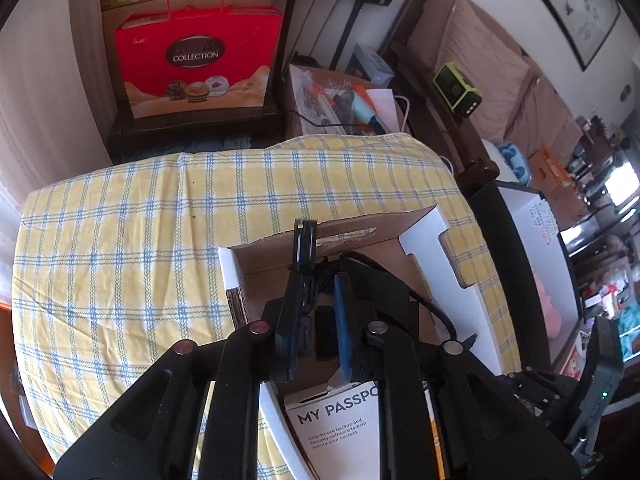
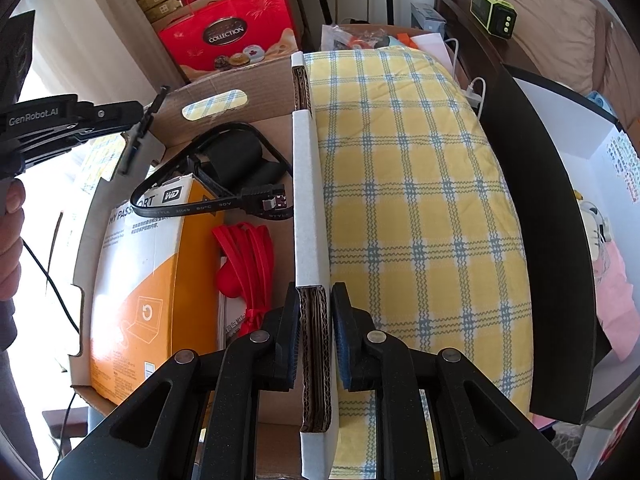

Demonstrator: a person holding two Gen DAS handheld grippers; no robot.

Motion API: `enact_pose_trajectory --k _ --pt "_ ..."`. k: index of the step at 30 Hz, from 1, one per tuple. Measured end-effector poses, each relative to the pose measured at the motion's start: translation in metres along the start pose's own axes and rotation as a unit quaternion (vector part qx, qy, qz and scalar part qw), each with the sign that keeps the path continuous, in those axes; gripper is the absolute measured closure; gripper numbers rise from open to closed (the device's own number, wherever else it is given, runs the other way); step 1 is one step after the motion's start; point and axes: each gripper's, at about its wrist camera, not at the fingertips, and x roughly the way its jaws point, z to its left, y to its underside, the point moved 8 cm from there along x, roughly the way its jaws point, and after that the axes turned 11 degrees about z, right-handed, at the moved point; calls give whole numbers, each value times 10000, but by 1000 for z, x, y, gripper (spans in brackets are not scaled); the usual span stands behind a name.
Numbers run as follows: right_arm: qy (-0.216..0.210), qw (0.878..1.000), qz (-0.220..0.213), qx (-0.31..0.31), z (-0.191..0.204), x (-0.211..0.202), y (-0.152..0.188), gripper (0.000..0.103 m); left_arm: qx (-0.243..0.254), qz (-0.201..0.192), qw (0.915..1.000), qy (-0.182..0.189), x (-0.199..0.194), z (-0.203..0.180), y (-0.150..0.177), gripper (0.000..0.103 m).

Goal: Organize objects
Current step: 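Carry the short black bracket into the box and open the left gripper, then withdraw the left gripper from the cardboard box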

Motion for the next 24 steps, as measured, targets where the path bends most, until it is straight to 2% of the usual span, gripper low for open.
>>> enact_pose_trajectory --k 2,9,17,24 --pt "-34 10000 2 6 0 0 1 88 3 -35 10000 14 -1 1 0 70" --pt "-44 10000 -11 -5 1 0 2 87 152 -307 9989 -335 -25 15 22 65" --pt "-41 10000 -27 6 0 0 4 88 -43 -212 9997 -122 -31 36 60 61" --pt "-86 9999 -37 68 -2 0 6 88 -82 11 9999 121 -17 30 87 62"
